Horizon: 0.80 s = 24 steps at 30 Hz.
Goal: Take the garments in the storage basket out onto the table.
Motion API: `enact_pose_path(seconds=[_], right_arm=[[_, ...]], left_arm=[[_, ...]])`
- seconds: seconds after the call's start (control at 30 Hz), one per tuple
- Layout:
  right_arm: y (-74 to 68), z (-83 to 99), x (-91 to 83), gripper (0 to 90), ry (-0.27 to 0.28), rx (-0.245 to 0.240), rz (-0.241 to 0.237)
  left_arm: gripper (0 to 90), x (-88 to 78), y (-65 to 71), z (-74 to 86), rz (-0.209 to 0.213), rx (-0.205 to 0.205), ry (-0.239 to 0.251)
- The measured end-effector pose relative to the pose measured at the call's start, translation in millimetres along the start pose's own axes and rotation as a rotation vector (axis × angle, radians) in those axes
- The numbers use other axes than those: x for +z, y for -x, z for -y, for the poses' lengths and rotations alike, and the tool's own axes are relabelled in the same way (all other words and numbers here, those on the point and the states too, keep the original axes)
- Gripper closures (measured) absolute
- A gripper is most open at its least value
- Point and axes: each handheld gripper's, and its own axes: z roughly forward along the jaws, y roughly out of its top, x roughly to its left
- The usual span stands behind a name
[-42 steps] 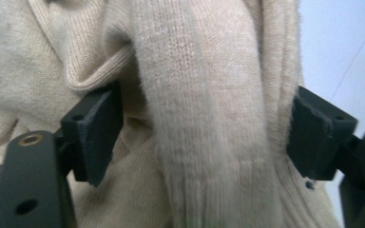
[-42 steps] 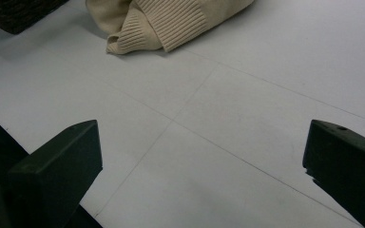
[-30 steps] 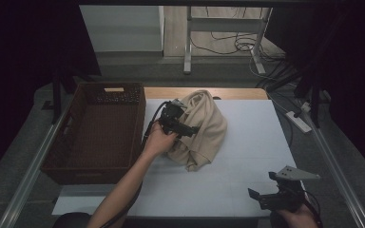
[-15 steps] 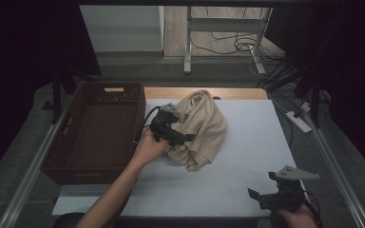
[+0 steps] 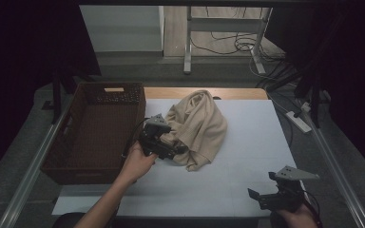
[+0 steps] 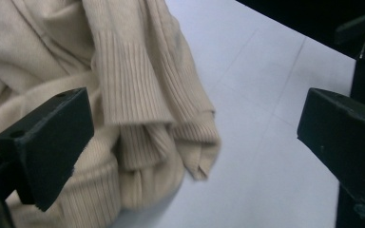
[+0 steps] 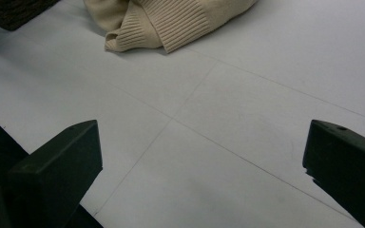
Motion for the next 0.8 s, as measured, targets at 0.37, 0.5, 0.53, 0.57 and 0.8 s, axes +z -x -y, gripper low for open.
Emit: enact_pose_path(seconds=[0.37, 0.5, 0.53, 0.57, 0.8], right_arm=[[-0.3, 0.4, -0.3, 0.0, -0.003, 0.002, 0.005], [-0.7, 0.2, 0.1, 0.0, -0.006, 0.0, 0.007], [-1.0, 0.1, 0.3, 0.0, -0.006, 0.0, 0.007], [-1.1, 0.1, 0.3, 0.0, -0.007, -0.001, 0.008], [-1.2, -0.2, 0.8, 0.0, -0.012, -0.001, 0.01]], left_arm=[[0.0, -37.4, 19.0, 30.6, -0.018, -0.006, 0.025], [0.0, -53.3, 24.0, 47.7, -0.037, -0.024, 0.046], [0.0, -56.1, 25.0, 51.1, -0.042, -0.031, 0.051], [0.0, -61.0, 26.4, 56.8, -0.052, -0.035, 0.06], [0.0, -88.5, 32.7, 84.7, -0.098, -0.067, 0.083]])
